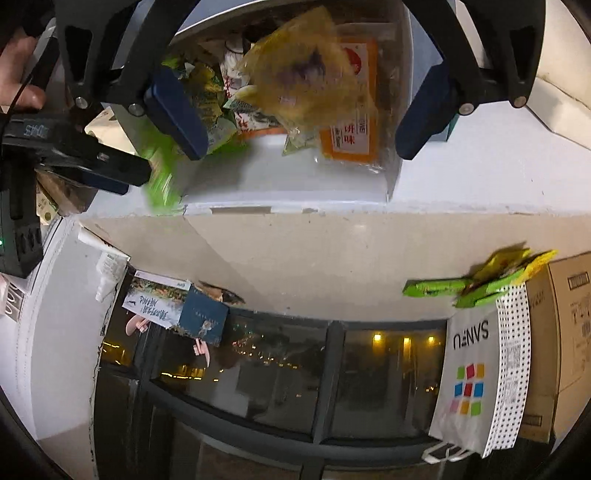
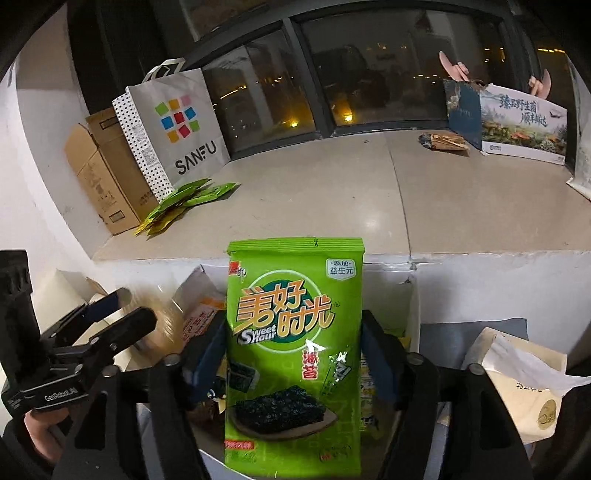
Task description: Organize snacks
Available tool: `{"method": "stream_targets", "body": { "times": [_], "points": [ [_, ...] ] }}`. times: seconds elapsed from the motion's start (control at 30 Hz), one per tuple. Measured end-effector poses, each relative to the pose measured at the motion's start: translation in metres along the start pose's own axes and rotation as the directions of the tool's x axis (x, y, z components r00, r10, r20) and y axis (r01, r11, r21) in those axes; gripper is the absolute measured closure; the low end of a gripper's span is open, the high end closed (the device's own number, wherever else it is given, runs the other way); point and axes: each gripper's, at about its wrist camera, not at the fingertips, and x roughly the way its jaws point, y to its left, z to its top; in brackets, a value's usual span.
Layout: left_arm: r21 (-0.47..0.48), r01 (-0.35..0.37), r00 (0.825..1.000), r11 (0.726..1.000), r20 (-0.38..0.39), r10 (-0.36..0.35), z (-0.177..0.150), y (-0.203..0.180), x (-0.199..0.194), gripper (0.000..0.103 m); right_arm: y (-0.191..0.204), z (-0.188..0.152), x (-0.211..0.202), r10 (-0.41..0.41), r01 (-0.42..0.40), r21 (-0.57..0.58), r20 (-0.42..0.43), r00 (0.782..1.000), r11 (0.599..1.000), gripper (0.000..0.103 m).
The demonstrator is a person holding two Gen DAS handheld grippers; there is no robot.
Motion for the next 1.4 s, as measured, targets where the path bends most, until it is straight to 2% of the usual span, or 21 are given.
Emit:
{"method": "stream_targets", "body": {
  "times": [0.03, 0.1, 0.2, 0.27, 0.37, 0.47, 0.63, 0.83, 0.97, 1.03, 1.1, 1.27, 1.33, 1.4],
  "points": [
    [-0.007, 0.004, 1.000, 1.000, -0.009, -0.004, -0.001, 0.000, -0.002, 0.000, 0.000, 0.000, -0.001, -0.008, 0.008, -0.006, 0.009, 1.000, 1.000, 0.000],
    [0.000, 0.012, 1.000, 1.000, 0.009, -0.012, -0.002, -0.003, -0.011, 0.000, 0.001, -0.002, -0.005, -0.027, 0.027, -0.031, 0.013, 1.000, 0.999, 0.000],
    [0.061, -0.049, 0.994, 0.997, 0.097, 0.043, -0.006, -0.016, -0.039, 0.000, 0.008, -0.005, -0.013, -0.046, 0.047, -0.071, 0.026, 0.999, 0.996, 0.000],
    [0.114, -0.103, 0.984, 0.988, 0.155, 0.085, -0.013, -0.029, -0.061, 0.000, 0.013, -0.010, -0.026, -0.073, 0.077, -0.098, 0.042, 0.996, 0.992, 0.000],
    [0.155, -0.100, 0.976, 0.983, 0.209, 0.067, -0.028, -0.042, -0.093, 0.000, 0.022, -0.020, -0.046, -0.096, 0.107, -0.140, 0.081, 0.992, 0.984, 0.000],
    [0.140, -0.077, 0.979, 0.987, 0.198, 0.048, -0.046, -0.050, -0.117, 0.000, 0.035, -0.037, -0.074, -0.121, 0.145, -0.188, 0.133, 0.984, 0.972, 0.000],
    [0.090, -0.040, 0.983, 0.995, 0.183, 0.023, -0.082, -0.060, -0.166, 0.000, 0.050, -0.066, -0.126, -0.147, 0.186, -0.187, 0.206, 0.967, 0.965, 0.000],
    [0.053, 0.001, 0.985, 0.999, 0.173, -0.010, -0.131, -0.079, -0.238, 0.000, 0.064, -0.112, -0.195, -0.131, 0.180, -0.178, 0.258, 0.957, 0.967, 0.000],
    [0.036, 0.017, 0.983, 0.999, 0.181, -0.024, -0.162, -0.093, -0.279, 0.000, 0.073, -0.147, -0.237, -0.069, 0.108, -0.169, 0.221, 0.973, 0.980, 0.000],
    [0.030, 0.038, 0.984, 0.999, 0.171, -0.043, -0.177, -0.099, -0.294, 0.000, 0.078, -0.164, -0.252, -0.075, 0.114, -0.178, 0.209, 0.975, 0.977, 0.000],
    [0.046, 0.024, 0.984, 0.999, 0.175, -0.032, -0.190, -0.109, -0.307, 0.000, 0.084, -0.182, -0.269, -0.109, 0.146, -0.174, 0.206, 0.972, 0.974, 0.000],
    [0.059, 0.017, 0.986, 0.998, 0.164, -0.026, -0.208, -0.123, -0.330, 0.000, 0.082, -0.217, -0.302, -0.112, 0.138, -0.116, 0.209, 0.971, 0.984, 0.000],
    [0.050, 0.032, 0.987, 0.998, 0.157, -0.039, -0.213, -0.125, -0.334, 0.000, 0.078, -0.232, -0.314, -0.120, 0.140, -0.081, 0.211, 0.970, 0.987, 0.000],
    [0.039, 0.080, 0.986, 0.996, 0.142, -0.085, -0.217, -0.129, -0.334, 0.000, 0.075, -0.242, -0.319, -0.114, 0.130, -0.072, 0.200, 0.973, 0.989, 0.000]
  ]
}}
